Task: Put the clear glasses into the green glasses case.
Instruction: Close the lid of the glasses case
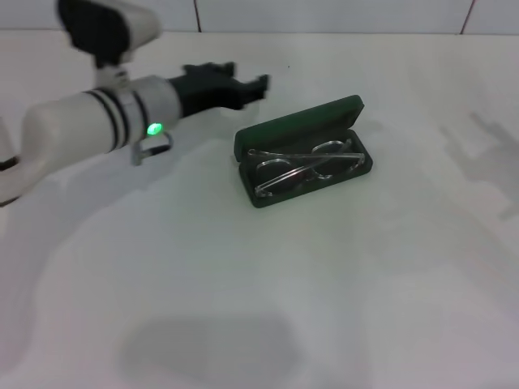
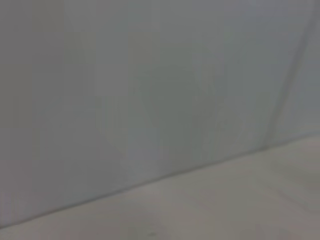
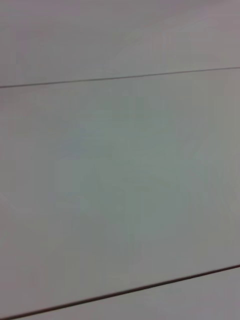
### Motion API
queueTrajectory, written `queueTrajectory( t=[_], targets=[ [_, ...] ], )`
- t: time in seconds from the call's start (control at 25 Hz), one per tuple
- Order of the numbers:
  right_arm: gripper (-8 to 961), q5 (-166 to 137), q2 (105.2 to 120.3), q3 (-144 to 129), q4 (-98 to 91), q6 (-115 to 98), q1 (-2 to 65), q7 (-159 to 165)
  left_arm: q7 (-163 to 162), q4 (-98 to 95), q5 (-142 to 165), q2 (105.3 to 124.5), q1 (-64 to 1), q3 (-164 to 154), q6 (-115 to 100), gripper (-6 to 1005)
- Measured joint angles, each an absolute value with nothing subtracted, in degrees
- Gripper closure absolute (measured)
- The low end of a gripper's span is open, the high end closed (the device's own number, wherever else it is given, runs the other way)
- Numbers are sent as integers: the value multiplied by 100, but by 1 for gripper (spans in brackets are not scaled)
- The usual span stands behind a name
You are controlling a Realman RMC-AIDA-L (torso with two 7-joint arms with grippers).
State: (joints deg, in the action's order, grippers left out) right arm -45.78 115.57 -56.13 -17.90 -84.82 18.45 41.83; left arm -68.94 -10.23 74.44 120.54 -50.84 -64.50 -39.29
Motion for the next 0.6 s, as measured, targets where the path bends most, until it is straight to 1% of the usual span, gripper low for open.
queueTrajectory(
  t=[0.2, 0.6],
  targets=[
    [389, -4583, 11557, -5726, -1783, -8317, 1903, 4175, -7340, -1057, 7256, 12077, -5225, -7359, -4068, 333],
    [390, -4577, 11568, -5773, -1716, -8262, 1942, 4163, -7369, -1115, 6970, 12076, -4914, -7897, -4748, 333]
  ],
)
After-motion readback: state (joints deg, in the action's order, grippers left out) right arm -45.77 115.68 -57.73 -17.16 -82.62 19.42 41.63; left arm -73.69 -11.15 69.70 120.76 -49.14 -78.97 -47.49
